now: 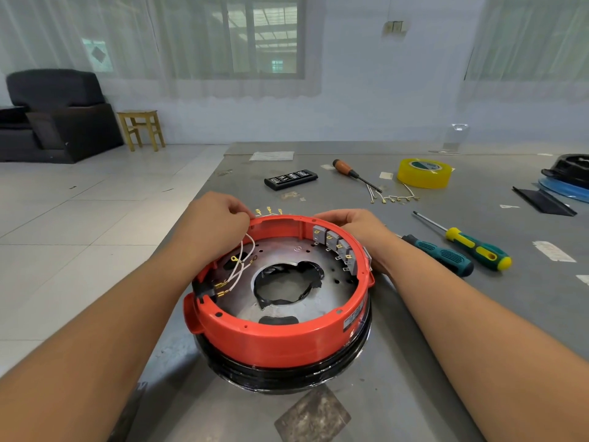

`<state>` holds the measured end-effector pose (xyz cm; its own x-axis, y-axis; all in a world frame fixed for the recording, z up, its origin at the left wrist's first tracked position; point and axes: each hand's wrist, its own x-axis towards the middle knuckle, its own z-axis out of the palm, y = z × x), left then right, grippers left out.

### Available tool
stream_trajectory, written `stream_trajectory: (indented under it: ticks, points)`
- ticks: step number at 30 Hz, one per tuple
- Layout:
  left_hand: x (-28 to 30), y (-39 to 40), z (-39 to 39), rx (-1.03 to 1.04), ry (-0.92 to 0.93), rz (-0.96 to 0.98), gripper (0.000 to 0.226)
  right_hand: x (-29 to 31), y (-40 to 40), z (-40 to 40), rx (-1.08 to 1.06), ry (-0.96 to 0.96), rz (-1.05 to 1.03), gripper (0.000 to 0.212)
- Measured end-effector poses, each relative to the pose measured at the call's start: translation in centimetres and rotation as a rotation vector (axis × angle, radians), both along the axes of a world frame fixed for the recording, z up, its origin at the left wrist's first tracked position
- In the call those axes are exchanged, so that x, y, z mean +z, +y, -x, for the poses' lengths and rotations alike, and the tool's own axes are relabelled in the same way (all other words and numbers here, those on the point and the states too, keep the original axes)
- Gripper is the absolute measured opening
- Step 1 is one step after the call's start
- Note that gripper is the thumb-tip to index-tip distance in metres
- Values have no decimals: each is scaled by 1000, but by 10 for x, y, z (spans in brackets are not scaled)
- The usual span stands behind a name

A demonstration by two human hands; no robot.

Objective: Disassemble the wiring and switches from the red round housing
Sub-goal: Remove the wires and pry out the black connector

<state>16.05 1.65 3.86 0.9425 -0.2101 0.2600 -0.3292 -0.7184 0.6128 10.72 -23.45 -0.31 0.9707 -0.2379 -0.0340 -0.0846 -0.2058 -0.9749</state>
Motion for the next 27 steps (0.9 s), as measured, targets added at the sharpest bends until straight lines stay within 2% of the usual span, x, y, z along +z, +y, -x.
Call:
stream_trajectory:
  ticks: [5, 8, 13, 17, 20, 23, 25, 27]
  points:
    - [-2, 0, -2, -5, 27, -3, 24, -8, 3, 13, -140, -173, -155, 14]
    - [-1, 3, -3, -13, 126, 53, 25, -13, 8, 29, -219, -212, -151, 27]
    - [5, 12, 0, -145, 466, 394, 16, -19, 15, 66, -384, -205, 34, 48]
    - [-1, 25, -6, -281, 583, 464, 25, -18, 23, 93, -316, -226, 107, 72]
    - [-15, 26, -8, -330, 655, 603, 28, -14, 30, 99, -219, -254, 257, 59]
    - [-24, 22, -7, -323, 690, 768, 29, -17, 26, 93, -191, -244, 236, 39]
    - [-25, 21, -6, -285, 683, 811, 29, -18, 22, 89, -214, -254, 224, 26]
    - [-26, 18, -3, -245, 661, 842, 31, -17, 18, 83, -252, -286, 208, 30]
